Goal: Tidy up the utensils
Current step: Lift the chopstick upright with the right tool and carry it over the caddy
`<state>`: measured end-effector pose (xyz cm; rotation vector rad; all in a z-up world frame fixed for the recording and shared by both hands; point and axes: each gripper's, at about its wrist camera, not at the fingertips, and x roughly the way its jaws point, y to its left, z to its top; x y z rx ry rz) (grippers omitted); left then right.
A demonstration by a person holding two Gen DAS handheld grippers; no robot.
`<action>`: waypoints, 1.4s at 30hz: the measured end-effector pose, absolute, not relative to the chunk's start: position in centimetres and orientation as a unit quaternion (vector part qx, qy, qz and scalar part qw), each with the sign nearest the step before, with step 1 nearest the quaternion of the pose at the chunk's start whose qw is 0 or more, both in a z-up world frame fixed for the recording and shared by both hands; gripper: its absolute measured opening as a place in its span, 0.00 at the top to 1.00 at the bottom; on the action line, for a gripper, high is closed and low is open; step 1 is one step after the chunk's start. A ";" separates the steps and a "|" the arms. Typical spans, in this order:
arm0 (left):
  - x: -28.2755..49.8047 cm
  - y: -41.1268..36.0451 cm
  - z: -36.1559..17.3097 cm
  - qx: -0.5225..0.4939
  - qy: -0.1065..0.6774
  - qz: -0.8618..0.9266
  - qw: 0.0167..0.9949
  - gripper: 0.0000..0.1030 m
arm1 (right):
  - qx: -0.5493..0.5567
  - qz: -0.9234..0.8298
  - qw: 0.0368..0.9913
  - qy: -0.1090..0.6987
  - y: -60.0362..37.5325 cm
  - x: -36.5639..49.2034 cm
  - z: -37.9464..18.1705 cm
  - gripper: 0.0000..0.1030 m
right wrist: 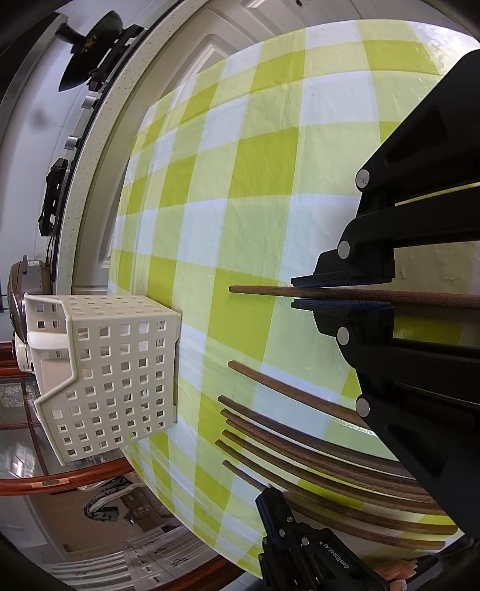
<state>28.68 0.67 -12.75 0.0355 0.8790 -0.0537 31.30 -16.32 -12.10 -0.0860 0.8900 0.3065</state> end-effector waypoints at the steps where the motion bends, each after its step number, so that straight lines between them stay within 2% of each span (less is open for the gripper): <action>1: 28.7 0.9 -12.7 0.010 0.428 -0.029 0.903 0.94 | -0.034 0.150 0.889 0.431 -16.5 31.3 -12.1 0.94; 8: 27.6 1.7 -11.1 -0.010 0.408 -0.031 0.912 0.94 | -0.011 0.158 0.902 0.401 -16.8 30.0 -9.5 0.94; 30: 20.6 2.5 -0.5 -0.012 0.261 -0.026 0.965 0.94 | -0.005 0.177 0.945 0.276 -16.2 24.4 0.1 0.94; 42: 18.6 2.0 1.4 -0.002 0.230 -0.030 0.973 0.94 | -0.005 0.180 0.954 0.241 -16.3 22.1 2.2 0.94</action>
